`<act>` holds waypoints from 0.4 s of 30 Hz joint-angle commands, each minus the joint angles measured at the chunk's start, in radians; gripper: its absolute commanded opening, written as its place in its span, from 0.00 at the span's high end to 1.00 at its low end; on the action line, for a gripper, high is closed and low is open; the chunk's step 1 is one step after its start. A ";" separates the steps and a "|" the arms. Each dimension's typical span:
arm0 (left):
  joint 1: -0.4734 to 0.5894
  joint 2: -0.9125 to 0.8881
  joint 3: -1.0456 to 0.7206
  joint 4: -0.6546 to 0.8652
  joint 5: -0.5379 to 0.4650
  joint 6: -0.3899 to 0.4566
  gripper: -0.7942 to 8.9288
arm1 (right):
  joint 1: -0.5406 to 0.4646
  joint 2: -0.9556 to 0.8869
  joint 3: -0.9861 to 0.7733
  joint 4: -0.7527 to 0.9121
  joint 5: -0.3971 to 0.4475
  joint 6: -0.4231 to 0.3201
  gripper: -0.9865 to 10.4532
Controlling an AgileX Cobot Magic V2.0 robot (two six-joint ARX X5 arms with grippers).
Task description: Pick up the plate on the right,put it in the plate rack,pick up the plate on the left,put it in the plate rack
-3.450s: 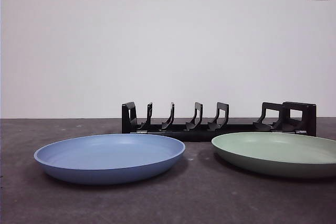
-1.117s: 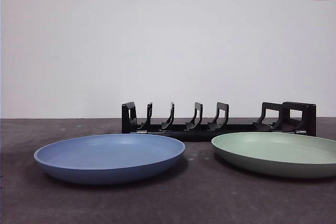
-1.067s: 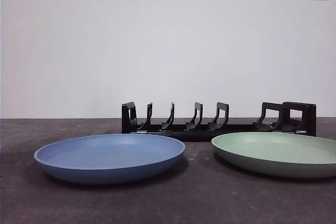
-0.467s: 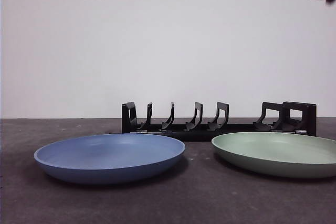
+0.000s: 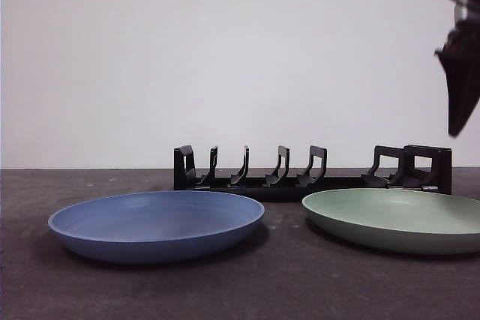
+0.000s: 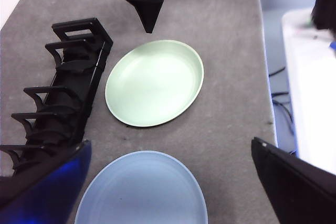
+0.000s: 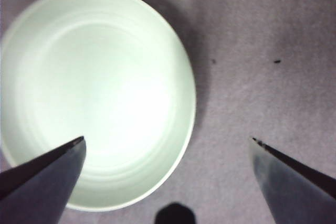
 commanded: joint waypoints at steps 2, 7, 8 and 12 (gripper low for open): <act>-0.031 0.035 0.003 0.018 -0.047 0.024 0.30 | 0.001 0.061 0.002 0.023 0.005 0.003 0.45; -0.040 0.064 0.003 0.035 -0.046 0.024 0.30 | 0.001 0.126 0.002 0.050 0.005 0.003 0.49; -0.040 0.064 0.003 0.041 -0.046 0.024 0.30 | 0.001 0.140 0.002 0.056 0.005 0.003 0.53; -0.040 0.064 0.003 0.061 -0.046 0.024 0.30 | 0.001 0.187 0.002 0.075 0.005 0.003 0.56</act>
